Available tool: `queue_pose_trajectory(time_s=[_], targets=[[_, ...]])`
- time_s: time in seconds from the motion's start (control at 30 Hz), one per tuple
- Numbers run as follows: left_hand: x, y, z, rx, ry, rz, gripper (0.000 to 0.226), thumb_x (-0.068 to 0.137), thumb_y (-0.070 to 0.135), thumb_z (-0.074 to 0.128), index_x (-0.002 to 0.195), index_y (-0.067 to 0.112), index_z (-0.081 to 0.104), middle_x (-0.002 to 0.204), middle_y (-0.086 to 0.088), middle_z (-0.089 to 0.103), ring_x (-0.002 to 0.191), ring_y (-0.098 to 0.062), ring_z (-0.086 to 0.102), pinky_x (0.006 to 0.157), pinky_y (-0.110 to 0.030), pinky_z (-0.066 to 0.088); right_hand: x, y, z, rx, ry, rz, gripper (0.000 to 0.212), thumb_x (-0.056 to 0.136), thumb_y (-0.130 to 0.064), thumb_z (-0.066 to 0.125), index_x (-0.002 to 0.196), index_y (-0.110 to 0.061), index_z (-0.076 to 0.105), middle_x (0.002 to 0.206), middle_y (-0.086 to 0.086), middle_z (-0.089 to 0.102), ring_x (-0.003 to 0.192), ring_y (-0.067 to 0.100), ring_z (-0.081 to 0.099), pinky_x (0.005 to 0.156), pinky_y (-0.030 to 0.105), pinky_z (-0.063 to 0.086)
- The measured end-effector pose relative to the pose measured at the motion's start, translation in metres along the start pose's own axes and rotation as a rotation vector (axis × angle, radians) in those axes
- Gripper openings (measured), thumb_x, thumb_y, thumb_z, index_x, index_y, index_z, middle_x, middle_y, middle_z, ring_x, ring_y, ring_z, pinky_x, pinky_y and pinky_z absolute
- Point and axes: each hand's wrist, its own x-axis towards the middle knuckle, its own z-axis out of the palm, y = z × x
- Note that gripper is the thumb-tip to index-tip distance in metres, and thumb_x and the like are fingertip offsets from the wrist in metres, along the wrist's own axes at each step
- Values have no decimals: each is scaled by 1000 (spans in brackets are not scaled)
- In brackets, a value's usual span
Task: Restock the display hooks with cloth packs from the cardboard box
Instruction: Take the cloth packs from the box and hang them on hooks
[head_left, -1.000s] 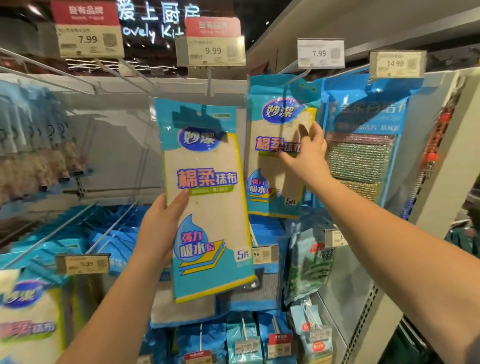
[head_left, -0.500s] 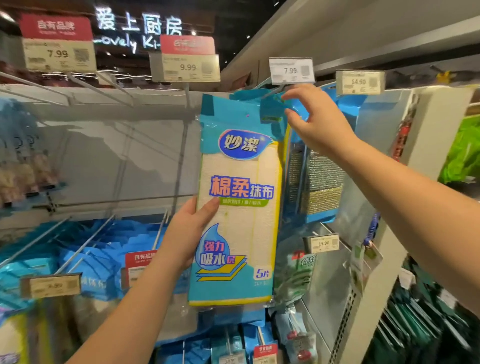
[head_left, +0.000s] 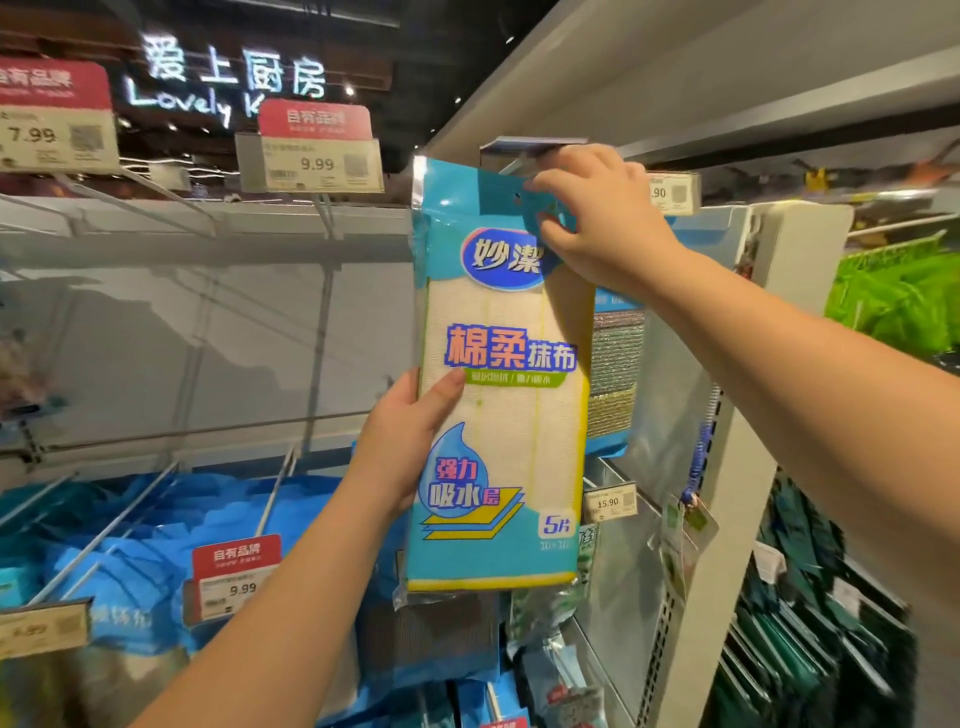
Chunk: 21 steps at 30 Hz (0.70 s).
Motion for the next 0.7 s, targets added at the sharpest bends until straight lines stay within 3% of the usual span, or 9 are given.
queue_pose_trajectory(time_s=[0.13, 0.33, 0.5, 0.7], targets=[[4, 2, -1, -14, 1, -1, 28, 95, 32, 64, 117, 17, 62, 106, -11, 76, 95, -33, 74, 84, -51, 58, 4, -4, 5, -134, -18, 12, 45, 96, -36, 46, 139, -22, 53, 143, 4, 43, 136, 28, 30, 105, 44, 24], [7, 8, 1, -48, -12, -16, 26, 97, 30, 62, 116, 14, 62, 106, -11, 77, 93, -30, 75, 76, -44, 62, 8, -9, 12, -280, 8, 31, 45, 98, -41, 38, 134, -22, 56, 140, 5, 42, 133, 29, 31, 105, 47, 24], [10, 11, 4, -73, -30, -53, 29, 95, 32, 65, 117, 13, 62, 108, -13, 76, 97, -34, 74, 87, -53, 58, 4, -8, 15, -324, 30, 28, 43, 100, -37, 35, 129, -20, 61, 138, 6, 43, 131, 30, 32, 103, 47, 23], [15, 9, 1, -86, -33, -81, 32, 94, 34, 66, 119, 15, 63, 109, -12, 76, 98, -34, 74, 90, -55, 57, 0, -7, 16, -299, 15, 59, 45, 101, -38, 32, 129, -19, 62, 135, 11, 45, 130, 33, 34, 102, 47, 25]])
